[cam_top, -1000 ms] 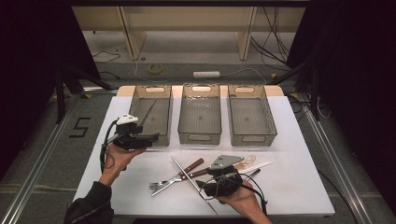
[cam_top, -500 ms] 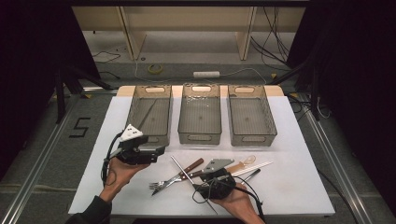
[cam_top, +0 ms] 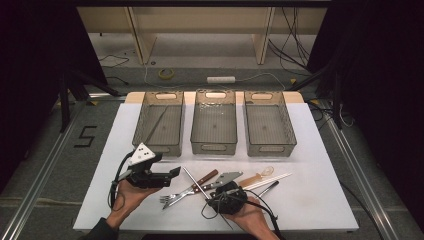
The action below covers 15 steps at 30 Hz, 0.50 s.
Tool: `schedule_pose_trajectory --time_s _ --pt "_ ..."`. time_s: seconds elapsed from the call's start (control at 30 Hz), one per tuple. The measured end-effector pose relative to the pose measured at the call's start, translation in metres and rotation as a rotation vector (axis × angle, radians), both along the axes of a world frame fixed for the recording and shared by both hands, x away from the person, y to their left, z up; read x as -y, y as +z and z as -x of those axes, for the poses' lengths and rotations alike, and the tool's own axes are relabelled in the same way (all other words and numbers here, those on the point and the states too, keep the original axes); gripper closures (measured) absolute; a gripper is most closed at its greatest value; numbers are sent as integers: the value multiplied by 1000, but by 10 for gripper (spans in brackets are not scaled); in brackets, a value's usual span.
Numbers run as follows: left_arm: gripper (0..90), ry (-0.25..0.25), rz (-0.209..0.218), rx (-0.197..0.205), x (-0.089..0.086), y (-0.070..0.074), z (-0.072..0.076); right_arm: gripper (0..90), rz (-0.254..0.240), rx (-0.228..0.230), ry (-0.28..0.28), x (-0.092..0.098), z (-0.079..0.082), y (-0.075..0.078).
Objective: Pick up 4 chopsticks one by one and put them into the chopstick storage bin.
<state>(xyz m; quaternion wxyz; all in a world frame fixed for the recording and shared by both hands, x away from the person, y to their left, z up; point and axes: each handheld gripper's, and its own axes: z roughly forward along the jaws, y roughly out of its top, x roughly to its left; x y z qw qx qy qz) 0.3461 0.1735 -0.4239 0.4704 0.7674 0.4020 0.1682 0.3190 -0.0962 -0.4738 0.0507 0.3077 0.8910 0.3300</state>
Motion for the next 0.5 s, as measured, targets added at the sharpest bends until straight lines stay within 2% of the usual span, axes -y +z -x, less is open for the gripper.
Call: schedule_pose_trajectory --time_s 0.5 --pt "166 -19 -4 0 2 -1 10 782 38 -7 -6 -7 -2 -8"
